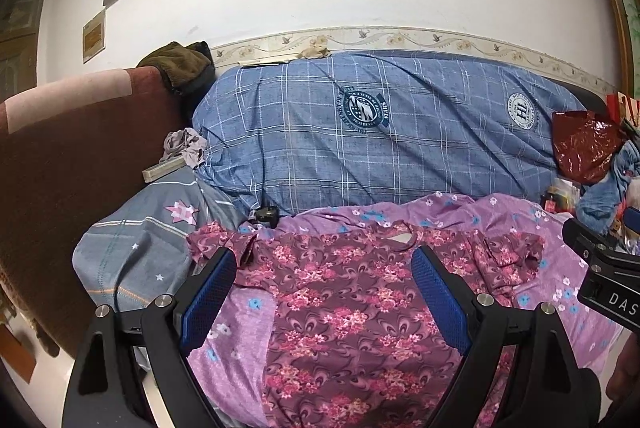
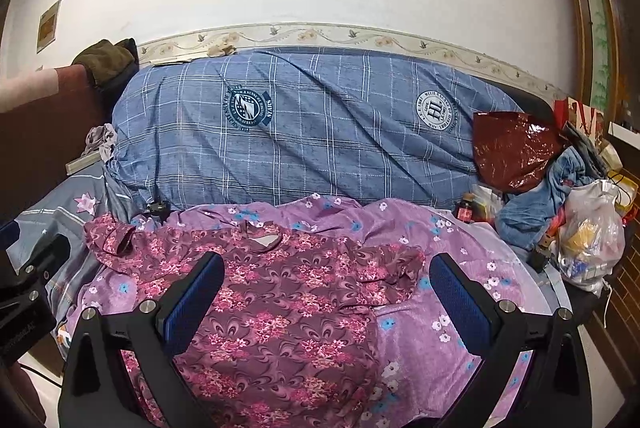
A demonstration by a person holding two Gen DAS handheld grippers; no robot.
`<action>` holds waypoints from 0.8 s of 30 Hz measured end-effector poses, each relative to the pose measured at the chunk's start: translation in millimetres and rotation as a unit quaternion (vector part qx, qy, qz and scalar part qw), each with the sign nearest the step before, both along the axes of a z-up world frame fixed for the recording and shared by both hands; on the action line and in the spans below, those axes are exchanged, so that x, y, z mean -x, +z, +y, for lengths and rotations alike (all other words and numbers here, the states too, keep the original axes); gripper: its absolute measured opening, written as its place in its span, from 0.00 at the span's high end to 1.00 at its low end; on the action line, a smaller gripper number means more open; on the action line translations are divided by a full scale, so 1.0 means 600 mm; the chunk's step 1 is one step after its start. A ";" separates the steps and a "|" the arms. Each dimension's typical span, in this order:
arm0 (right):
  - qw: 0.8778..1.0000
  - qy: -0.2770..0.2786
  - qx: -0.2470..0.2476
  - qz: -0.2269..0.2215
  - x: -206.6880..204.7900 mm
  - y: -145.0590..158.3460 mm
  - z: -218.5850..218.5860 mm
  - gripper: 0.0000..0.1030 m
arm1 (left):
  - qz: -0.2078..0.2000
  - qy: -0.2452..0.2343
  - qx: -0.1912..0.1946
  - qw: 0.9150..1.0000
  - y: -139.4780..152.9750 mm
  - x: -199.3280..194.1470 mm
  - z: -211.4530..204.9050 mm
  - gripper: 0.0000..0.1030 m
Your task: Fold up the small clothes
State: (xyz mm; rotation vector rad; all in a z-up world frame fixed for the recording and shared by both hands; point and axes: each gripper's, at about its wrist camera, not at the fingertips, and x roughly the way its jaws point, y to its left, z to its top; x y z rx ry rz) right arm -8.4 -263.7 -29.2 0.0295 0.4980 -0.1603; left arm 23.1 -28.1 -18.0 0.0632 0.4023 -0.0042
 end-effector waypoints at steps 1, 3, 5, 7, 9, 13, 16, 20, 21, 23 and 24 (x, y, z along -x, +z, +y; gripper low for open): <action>1.000 -0.001 -0.001 0.000 -0.001 -0.001 -0.002 0.00 | 0.000 -0.001 -0.001 1.000 -0.001 0.000 -0.001 0.13; 1.000 -0.001 -0.001 0.001 -0.002 -0.004 -0.006 0.00 | 0.002 -0.002 -0.003 1.000 -0.003 -0.003 -0.004 0.13; 1.000 -0.001 0.001 0.005 -0.007 -0.009 -0.010 0.00 | 0.007 -0.003 -0.003 1.000 -0.007 -0.010 -0.005 0.13; 1.000 0.006 -0.009 0.011 -0.013 -0.019 -0.024 0.00 | 0.021 0.000 -0.001 1.000 -0.015 -0.027 -0.003 0.13; 1.000 0.009 -0.024 0.015 -0.021 -0.031 -0.055 0.00 | 0.037 0.009 0.001 0.999 -0.030 -0.051 0.005 0.13; 0.996 -0.010 -0.082 0.022 -0.041 -0.068 -0.165 0.01 | 0.069 0.033 0.006 0.997 -0.059 -0.121 0.012 0.13; 0.987 -0.031 -0.149 0.042 -0.059 -0.106 -0.254 0.02 | 0.097 0.042 0.011 0.994 -0.082 -0.190 -0.004 0.13; 0.973 -0.050 -0.215 0.060 -0.088 -0.151 -0.322 0.03 | 0.120 0.035 0.020 0.992 -0.116 -0.276 -0.037 0.13; 0.972 -0.044 -0.224 0.064 -0.097 -0.158 -0.326 0.03 | 0.125 0.031 0.023 0.991 -0.126 -0.300 -0.049 0.13; 0.965 -0.020 -0.251 0.072 -0.130 -0.181 -0.335 0.07 | 0.129 0.025 0.028 0.991 -0.146 -0.341 -0.058 0.13; 0.962 -0.014 -0.263 0.076 -0.144 -0.192 -0.339 0.09 | 0.131 0.022 0.029 0.991 -0.155 -0.359 -0.064 0.13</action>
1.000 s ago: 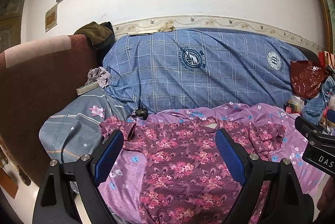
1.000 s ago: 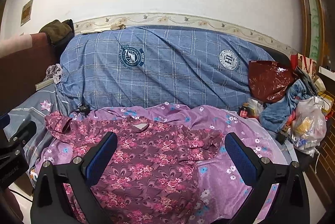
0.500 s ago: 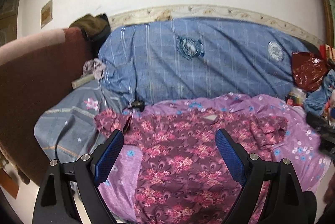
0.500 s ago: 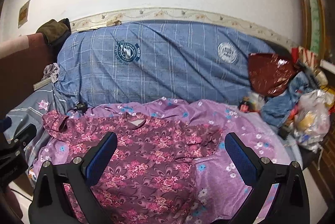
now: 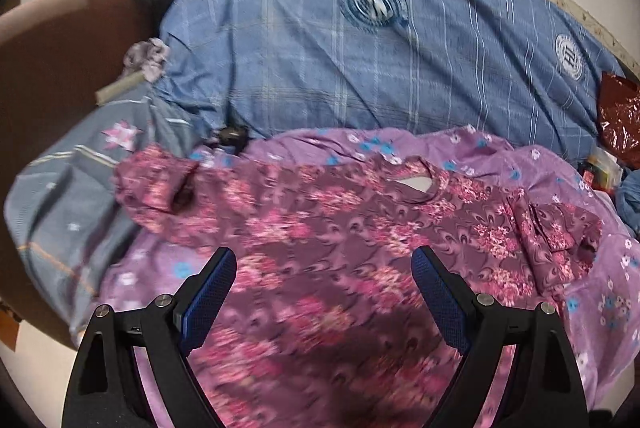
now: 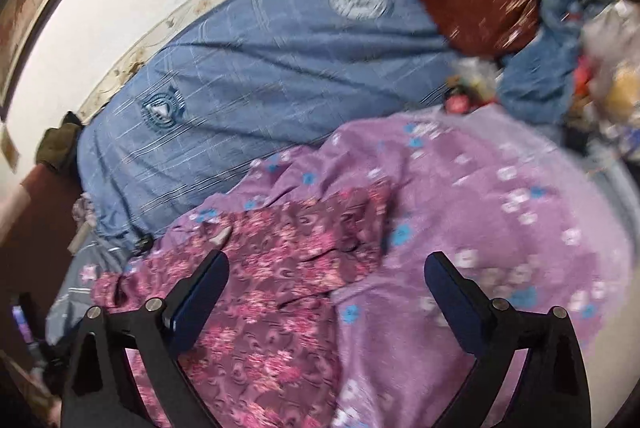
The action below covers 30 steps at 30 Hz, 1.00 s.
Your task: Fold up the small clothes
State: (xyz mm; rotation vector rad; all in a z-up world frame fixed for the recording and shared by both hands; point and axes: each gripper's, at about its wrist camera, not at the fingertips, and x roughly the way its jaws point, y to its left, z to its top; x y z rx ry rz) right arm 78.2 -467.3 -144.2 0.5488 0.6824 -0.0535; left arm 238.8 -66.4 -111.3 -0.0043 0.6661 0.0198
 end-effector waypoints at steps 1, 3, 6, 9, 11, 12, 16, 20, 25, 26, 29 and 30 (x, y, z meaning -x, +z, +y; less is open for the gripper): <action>1.000 0.004 -0.021 0.004 -0.019 -0.014 -0.009 0.17 | 0.003 -0.003 0.000 1.000 -0.012 -0.024 -0.010 0.13; 0.997 -0.003 -0.077 0.021 -0.054 -0.047 -0.030 0.33 | -0.002 -0.006 -0.001 1.000 -0.034 -0.051 -0.015 0.13; 0.985 -0.008 -0.164 0.046 -0.097 -0.097 -0.047 0.47 | -0.014 -0.013 -0.001 1.000 -0.072 -0.094 -0.017 0.13; 0.983 -0.012 -0.174 0.062 -0.133 -0.122 -0.033 0.45 | -0.003 -0.012 -0.005 1.000 -0.111 -0.129 -0.007 0.14; 0.981 -0.025 -0.175 0.083 -0.154 -0.138 -0.026 0.44 | 0.016 -0.021 0.009 1.000 -0.119 -0.152 0.000 0.14; 0.979 -0.032 -0.179 0.093 -0.164 -0.147 -0.023 0.44 | 0.011 -0.022 0.017 1.000 -0.121 -0.161 0.007 0.14; 0.977 -0.085 -0.151 0.123 -0.203 -0.182 -0.023 0.41 | 0.007 -0.009 0.004 1.000 -0.129 -0.179 0.024 0.14; 0.976 -0.107 -0.148 0.120 -0.226 -0.203 -0.027 0.57 | 0.017 0.013 0.003 1.000 -0.144 -0.202 0.057 0.14; 0.988 -0.081 -0.106 0.084 -0.225 -0.143 0.005 0.94 | 0.014 0.058 0.020 0.998 -0.138 -0.209 0.102 0.14; 0.990 -0.062 -0.114 0.059 -0.222 -0.118 0.019 0.94 | 0.010 0.067 0.027 0.997 -0.134 -0.208 0.113 0.14; 0.991 0.005 -0.136 -0.001 -0.222 -0.041 0.076 0.94 | 0.000 0.095 0.040 0.995 -0.128 -0.202 0.146 0.14; 0.989 0.025 -0.144 -0.017 -0.223 -0.022 0.097 0.94 | -0.002 0.105 0.042 0.994 -0.126 -0.198 0.155 0.14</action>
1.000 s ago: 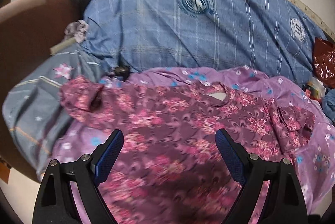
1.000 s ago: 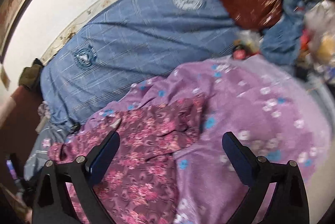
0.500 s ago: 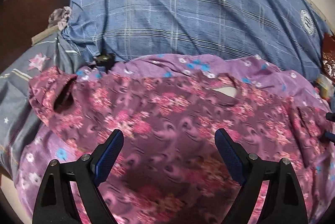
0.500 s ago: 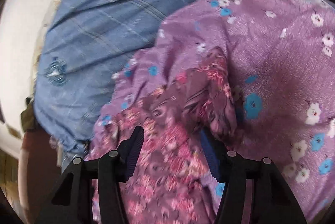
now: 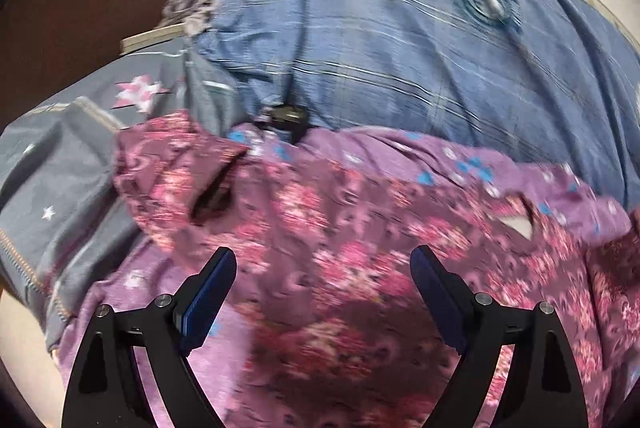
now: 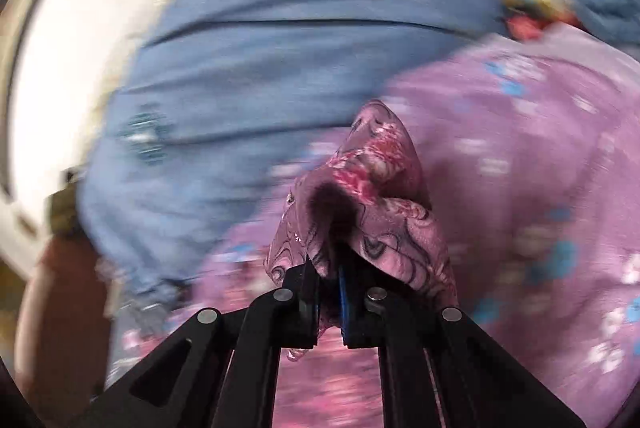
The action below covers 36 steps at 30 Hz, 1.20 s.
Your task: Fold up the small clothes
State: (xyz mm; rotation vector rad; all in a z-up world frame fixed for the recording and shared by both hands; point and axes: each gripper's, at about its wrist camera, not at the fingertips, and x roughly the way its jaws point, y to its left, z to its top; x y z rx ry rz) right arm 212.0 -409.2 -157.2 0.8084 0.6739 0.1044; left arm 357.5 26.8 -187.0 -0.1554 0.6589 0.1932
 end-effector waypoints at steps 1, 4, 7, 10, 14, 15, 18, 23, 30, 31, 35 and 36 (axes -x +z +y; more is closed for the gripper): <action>0.999 0.027 -0.013 -0.024 -0.002 0.024 0.033 0.94 | -0.003 0.011 0.002 1.000 0.001 0.002 0.012 0.14; 0.994 0.090 -0.036 -0.053 -0.016 0.058 0.133 0.94 | -0.009 0.044 -0.003 0.999 0.007 0.016 0.042 0.14; 0.989 0.140 -0.030 -0.039 -0.045 0.045 0.248 0.87 | -0.016 0.086 -0.004 0.996 0.010 0.028 0.078 0.14; 0.981 0.191 -0.022 0.039 -0.076 -0.021 0.360 0.42 | -0.015 0.124 0.007 0.992 0.006 0.035 0.115 0.14; 0.958 0.254 -0.009 0.130 -0.078 -0.100 0.441 0.31 | 0.004 0.167 0.028 0.986 -0.007 0.031 0.160 0.14; 0.954 0.266 -0.012 0.136 -0.069 -0.109 0.444 0.31 | 0.009 0.172 0.038 0.984 -0.009 0.028 0.168 0.14; 0.958 0.255 0.015 0.133 -0.043 -0.110 0.411 0.33 | 0.013 0.181 0.070 0.981 -0.015 0.023 0.183 0.14; 0.974 0.185 0.078 0.108 -0.024 -0.084 0.317 0.58 | 0.002 0.128 0.091 0.988 -0.015 0.006 0.160 0.14; 0.981 0.134 0.071 0.121 -0.043 -0.123 0.225 0.70 | 0.009 0.006 0.060 0.998 -0.021 -0.025 0.063 0.26; 0.981 0.134 0.073 0.122 -0.045 -0.130 0.223 0.71 | 0.010 -0.004 0.056 0.998 -0.023 -0.034 0.049 0.27; 0.980 0.133 0.077 0.127 -0.047 -0.160 0.209 0.71 | 0.028 -0.029 0.032 0.999 -0.044 -0.069 -0.002 0.34; 0.980 0.132 0.080 0.129 -0.048 -0.166 0.207 0.71 | 0.037 -0.032 0.025 0.999 -0.051 -0.080 -0.011 0.35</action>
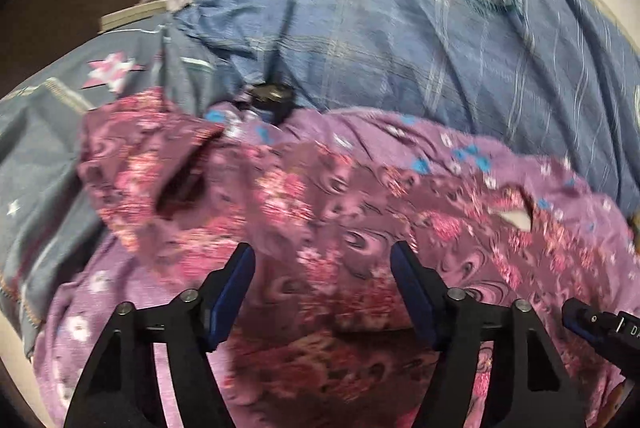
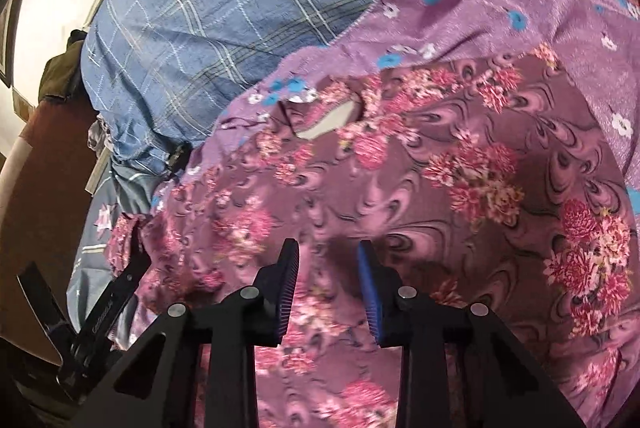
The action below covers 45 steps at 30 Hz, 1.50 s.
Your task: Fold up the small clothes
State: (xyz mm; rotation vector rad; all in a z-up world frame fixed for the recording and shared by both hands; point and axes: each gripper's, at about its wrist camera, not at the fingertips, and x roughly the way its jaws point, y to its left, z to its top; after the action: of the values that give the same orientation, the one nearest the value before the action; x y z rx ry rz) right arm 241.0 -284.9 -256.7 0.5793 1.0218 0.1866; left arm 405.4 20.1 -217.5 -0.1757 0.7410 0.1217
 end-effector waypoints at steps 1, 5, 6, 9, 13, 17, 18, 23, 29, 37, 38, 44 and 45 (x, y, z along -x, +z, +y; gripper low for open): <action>1.000 -0.001 0.005 0.006 -0.003 -0.010 -0.002 0.71 | 0.012 -0.002 -0.012 1.000 -0.009 -0.013 -0.009 0.36; 1.000 0.007 0.017 0.005 -0.007 -0.022 -0.003 0.73 | 0.097 0.013 -0.095 0.991 -0.064 -0.066 -0.041 0.36; 1.000 0.012 0.021 0.005 -0.008 -0.020 0.000 0.71 | 0.085 0.021 -0.091 0.992 -0.060 -0.065 -0.039 0.35; 0.999 0.018 0.027 0.006 -0.006 -0.016 0.002 0.71 | 0.078 0.021 -0.080 0.994 -0.047 -0.065 -0.035 0.37; 1.000 0.016 0.003 0.017 -0.007 -0.015 -0.007 0.71 | 0.008 0.072 -0.035 0.997 -0.001 -0.023 0.016 0.37; 1.000 0.017 -0.015 0.022 -0.004 -0.020 -0.014 0.71 | -0.057 0.186 0.020 0.981 0.031 0.043 0.106 0.24; 0.999 0.019 -0.015 0.021 -0.002 -0.020 -0.015 0.71 | -0.064 0.214 0.036 0.974 0.029 0.053 0.128 0.22; 1.000 0.023 -0.006 0.016 0.004 -0.020 -0.011 0.70 | -0.053 0.264 0.118 0.956 -0.002 0.053 0.240 0.22; 0.999 0.030 0.020 0.007 0.004 -0.014 0.006 0.64 | -0.044 0.224 0.261 0.938 -0.047 0.011 0.325 0.22; 0.997 0.043 0.060 -0.005 0.007 -0.008 0.025 0.59 | -0.055 0.193 0.321 0.925 -0.074 -0.048 0.387 0.23; 0.997 0.043 0.063 -0.006 0.007 -0.007 0.027 0.58 | -0.058 0.190 0.327 0.924 -0.078 -0.047 0.390 0.24; 0.996 0.045 0.074 -0.009 0.009 -0.006 0.031 0.58 | -0.073 0.186 0.330 0.923 -0.089 -0.051 0.411 0.59; 0.996 0.045 0.075 -0.010 0.009 -0.006 0.032 0.58 | -0.077 0.185 0.329 0.923 -0.087 -0.049 0.412 0.62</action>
State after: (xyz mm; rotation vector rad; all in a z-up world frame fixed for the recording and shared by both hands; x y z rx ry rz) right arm 235.6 -265.9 -260.0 0.3940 1.0344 0.1933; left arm 435.1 267.1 -270.0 -0.9614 0.5610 0.2118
